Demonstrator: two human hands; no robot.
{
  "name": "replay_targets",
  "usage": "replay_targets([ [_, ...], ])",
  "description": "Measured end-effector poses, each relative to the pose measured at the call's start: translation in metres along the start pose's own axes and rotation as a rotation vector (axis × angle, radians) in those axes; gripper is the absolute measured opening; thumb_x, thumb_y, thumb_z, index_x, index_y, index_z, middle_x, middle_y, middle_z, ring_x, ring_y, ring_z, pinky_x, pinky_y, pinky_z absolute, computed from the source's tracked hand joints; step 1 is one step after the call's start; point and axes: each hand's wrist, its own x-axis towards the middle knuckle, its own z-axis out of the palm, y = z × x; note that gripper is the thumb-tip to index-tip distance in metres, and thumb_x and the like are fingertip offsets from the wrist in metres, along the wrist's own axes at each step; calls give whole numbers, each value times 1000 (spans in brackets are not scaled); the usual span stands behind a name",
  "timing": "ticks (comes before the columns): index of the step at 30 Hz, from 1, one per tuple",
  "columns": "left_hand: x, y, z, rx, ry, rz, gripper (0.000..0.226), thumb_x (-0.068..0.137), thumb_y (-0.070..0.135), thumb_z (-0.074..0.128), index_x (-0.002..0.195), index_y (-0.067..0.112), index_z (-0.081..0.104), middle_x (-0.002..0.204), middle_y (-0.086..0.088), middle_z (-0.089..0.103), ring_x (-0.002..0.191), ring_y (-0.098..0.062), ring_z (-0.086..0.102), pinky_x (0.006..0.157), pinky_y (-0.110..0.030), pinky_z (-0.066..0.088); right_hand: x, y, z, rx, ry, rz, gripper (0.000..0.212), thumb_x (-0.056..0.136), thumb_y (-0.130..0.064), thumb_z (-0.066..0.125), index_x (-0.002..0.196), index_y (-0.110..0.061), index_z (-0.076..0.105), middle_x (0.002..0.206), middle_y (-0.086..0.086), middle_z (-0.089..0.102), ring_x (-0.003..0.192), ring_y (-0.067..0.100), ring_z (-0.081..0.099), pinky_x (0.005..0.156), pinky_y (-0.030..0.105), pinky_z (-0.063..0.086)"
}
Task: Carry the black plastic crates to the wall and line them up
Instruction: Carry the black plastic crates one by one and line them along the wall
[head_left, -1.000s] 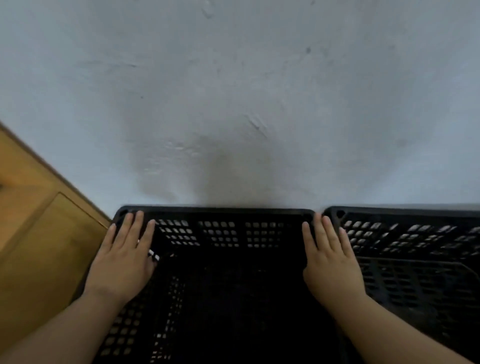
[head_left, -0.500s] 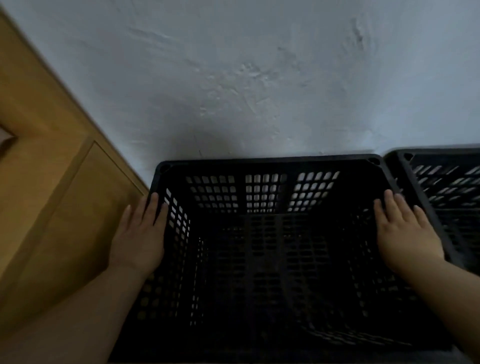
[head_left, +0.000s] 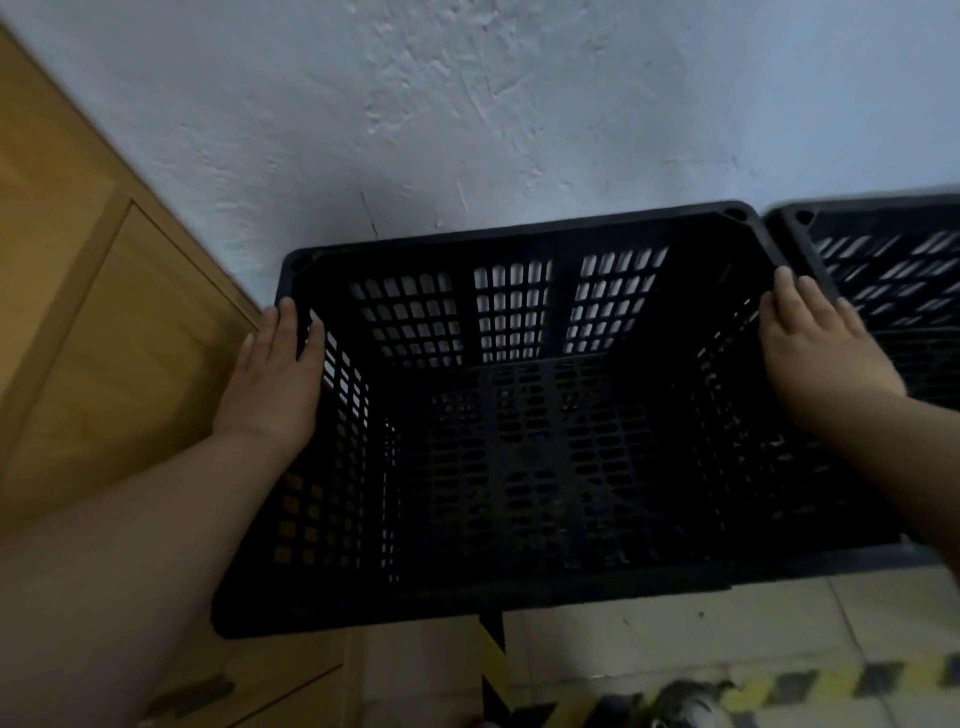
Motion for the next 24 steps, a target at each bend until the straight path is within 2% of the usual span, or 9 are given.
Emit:
replay_targets([
  [9, 4, 2, 7, -47, 56, 17, 91, 82, -5, 54, 147, 10, -8, 155, -20, -19, 143, -31, -16, 117, -39, -2, 3, 3, 12, 49, 76, 5, 61, 92, 3, 23, 147, 0, -3, 156, 16, -19, 145, 29, -13, 119, 44, 0],
  [24, -11, 13, 9, -89, 51, -15, 87, 84, 2, 54, 147, 9, -6, 155, -21, -16, 143, -33, -15, 118, -41, 1, 3, 14, 23, 75, 80, -16, 63, 92, 5, 27, 146, 2, -5, 156, 17, -21, 145, 30, -13, 118, 45, 3],
])
